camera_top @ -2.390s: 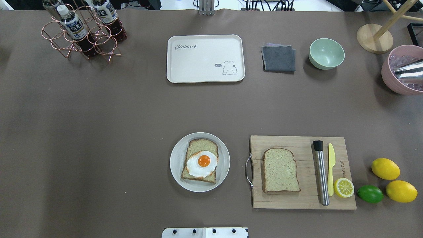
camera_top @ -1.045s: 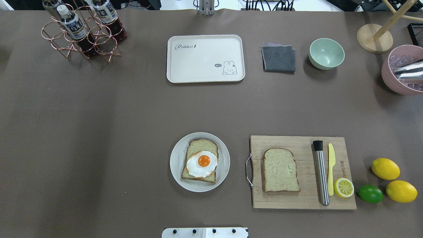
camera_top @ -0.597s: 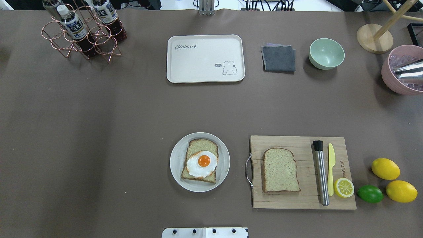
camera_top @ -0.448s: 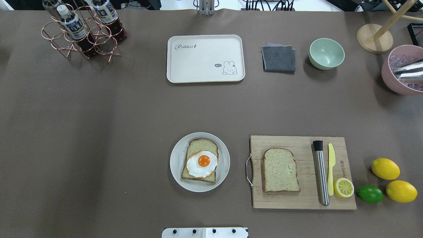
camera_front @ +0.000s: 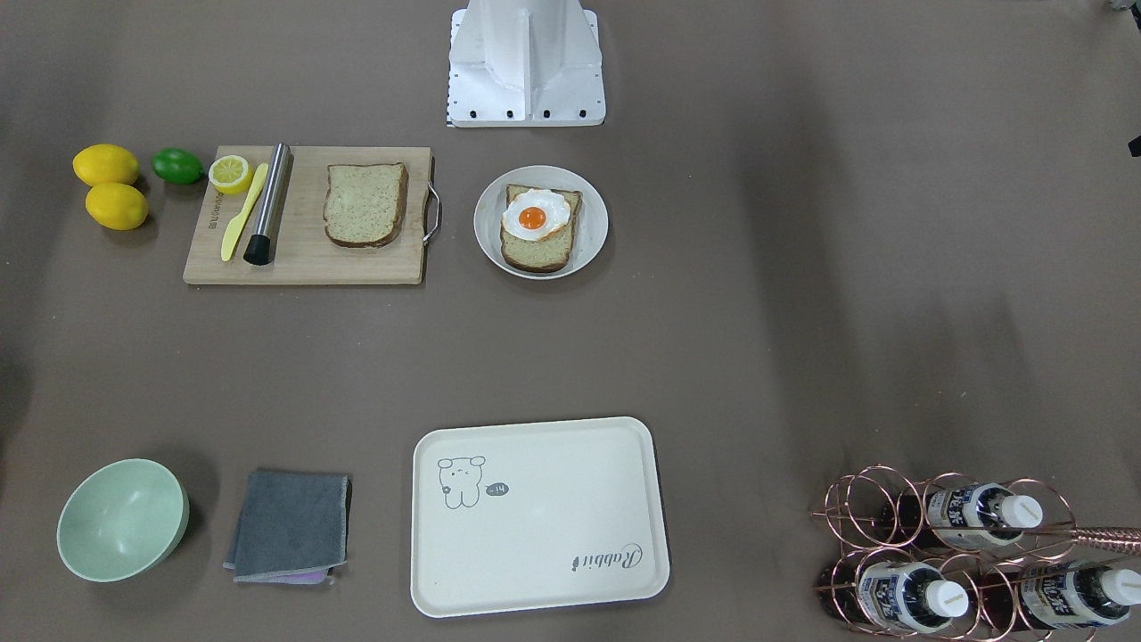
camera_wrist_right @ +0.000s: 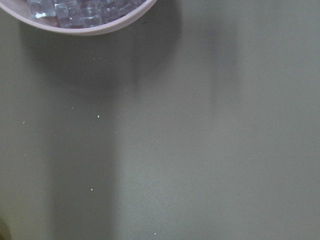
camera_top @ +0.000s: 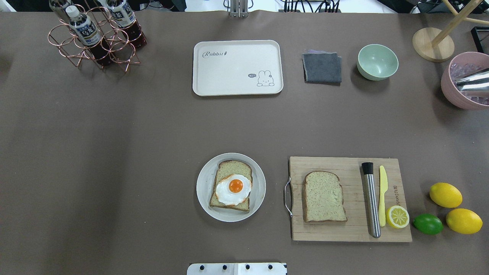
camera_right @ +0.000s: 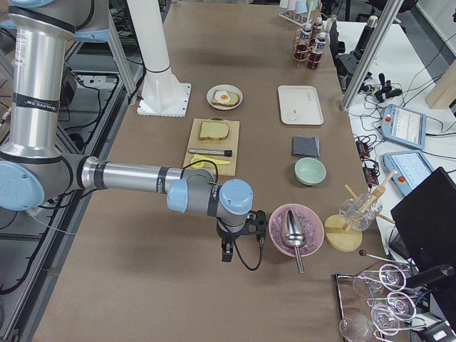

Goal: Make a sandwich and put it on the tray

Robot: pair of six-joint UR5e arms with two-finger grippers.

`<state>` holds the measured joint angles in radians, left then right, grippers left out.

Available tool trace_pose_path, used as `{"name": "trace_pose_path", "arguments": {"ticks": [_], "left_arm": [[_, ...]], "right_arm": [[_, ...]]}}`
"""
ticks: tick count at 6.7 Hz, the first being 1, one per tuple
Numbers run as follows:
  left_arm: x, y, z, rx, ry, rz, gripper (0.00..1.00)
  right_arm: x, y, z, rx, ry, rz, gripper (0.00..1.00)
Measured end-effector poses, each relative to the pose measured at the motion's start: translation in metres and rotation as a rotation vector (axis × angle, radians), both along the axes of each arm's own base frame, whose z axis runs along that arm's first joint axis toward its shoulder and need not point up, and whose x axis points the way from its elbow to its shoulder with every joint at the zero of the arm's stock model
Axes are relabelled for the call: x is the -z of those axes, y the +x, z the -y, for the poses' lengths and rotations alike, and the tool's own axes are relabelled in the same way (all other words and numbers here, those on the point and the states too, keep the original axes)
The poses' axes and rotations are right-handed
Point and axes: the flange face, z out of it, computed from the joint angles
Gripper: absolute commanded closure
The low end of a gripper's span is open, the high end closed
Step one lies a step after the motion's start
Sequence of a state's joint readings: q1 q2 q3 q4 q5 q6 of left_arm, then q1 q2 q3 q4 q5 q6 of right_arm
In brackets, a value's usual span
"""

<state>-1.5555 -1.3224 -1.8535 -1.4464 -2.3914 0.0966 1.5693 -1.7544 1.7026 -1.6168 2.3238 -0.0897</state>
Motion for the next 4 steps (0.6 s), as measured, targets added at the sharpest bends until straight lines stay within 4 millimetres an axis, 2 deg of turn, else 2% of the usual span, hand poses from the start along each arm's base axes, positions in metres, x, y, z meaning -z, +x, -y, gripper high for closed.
{"name": "trace_pose_path", "arguments": {"ticks": [2,4], "left_arm": [[0.005,0.000,0.007,0.000,0.013,-0.005,0.02],[0.013,-0.002,0.014,0.007,0.050,-0.013,0.02]], "right_arm": [[0.002,0.000,0.001,-0.001,0.004,0.006,0.00],[0.015,-0.005,0.003,-0.004,0.026,0.073,0.00]]}}
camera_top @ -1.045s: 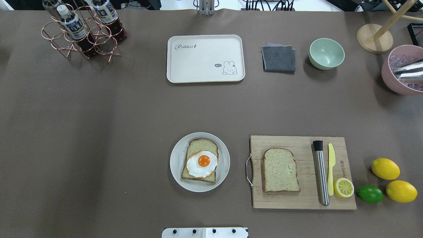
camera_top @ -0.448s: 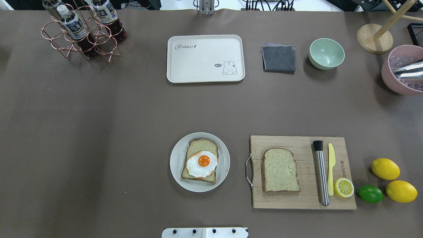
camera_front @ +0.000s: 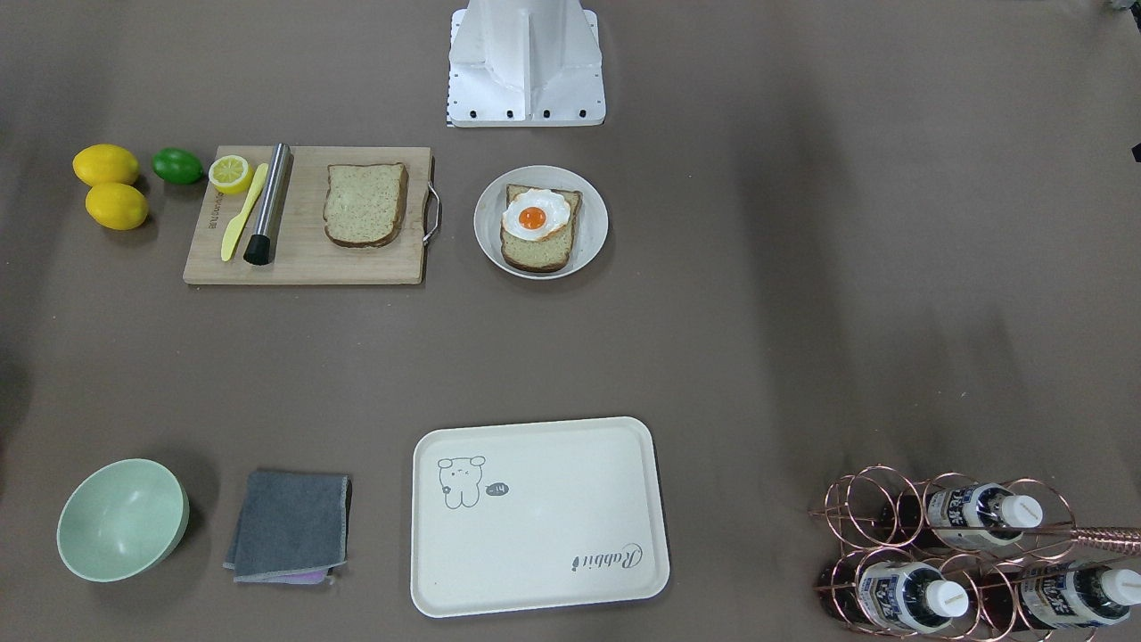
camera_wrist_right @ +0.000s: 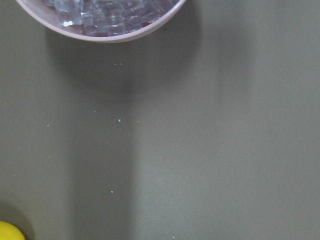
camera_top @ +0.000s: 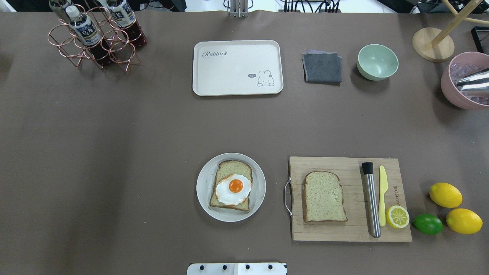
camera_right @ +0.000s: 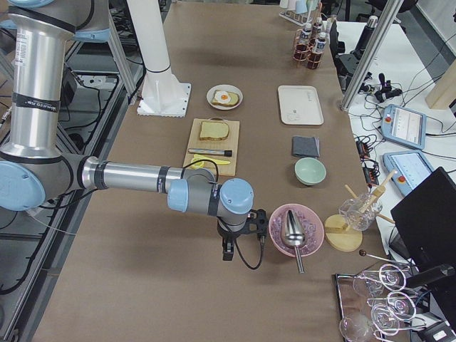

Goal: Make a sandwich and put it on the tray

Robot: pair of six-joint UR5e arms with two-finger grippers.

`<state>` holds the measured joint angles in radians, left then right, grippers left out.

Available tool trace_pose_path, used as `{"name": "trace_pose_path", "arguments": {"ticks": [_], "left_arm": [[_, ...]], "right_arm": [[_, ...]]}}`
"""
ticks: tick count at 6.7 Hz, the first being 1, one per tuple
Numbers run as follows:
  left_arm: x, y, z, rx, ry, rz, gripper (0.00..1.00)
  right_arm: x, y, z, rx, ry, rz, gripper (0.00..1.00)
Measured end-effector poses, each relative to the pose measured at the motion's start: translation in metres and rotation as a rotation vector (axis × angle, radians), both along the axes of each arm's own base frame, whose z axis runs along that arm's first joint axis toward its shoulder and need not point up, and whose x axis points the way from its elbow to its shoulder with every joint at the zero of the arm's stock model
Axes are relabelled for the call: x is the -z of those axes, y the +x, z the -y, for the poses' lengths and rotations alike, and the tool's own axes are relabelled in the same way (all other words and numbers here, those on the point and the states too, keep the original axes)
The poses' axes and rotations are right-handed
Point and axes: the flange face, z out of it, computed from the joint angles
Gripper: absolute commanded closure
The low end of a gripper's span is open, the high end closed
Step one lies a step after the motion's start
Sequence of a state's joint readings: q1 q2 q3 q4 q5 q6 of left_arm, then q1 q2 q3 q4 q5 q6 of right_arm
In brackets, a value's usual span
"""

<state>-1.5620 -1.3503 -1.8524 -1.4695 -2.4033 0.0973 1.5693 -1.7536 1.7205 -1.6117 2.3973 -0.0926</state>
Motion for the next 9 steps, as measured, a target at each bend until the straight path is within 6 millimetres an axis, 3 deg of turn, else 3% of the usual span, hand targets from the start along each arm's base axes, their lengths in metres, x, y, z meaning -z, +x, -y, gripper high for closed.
{"name": "trace_pose_path", "arguments": {"ticks": [2,4,5,6,7,9], "left_arm": [[0.025,-0.004,0.021,0.011,0.125,-0.002,0.02],[0.082,-0.008,0.064,0.035,0.301,-0.020,0.02],[0.119,-0.005,0.084,0.051,0.366,-0.041,0.03],[0.152,0.010,0.101,0.054,0.416,-0.065,0.03],[0.179,0.037,0.114,0.056,0.448,-0.096,0.03],[0.210,0.112,0.121,0.064,0.442,-0.142,0.01]], "right_arm": [[0.033,-0.002,0.010,-0.001,0.078,0.023,0.00],[0.083,-0.001,0.019,-0.006,0.263,0.020,0.00],[0.097,-0.002,0.024,-0.011,0.311,0.024,0.00],[0.108,-0.006,0.031,-0.007,0.339,0.028,0.00],[0.123,-0.019,0.043,0.012,0.362,0.039,0.01],[0.163,-0.079,0.073,0.029,0.348,0.080,0.00]]}}
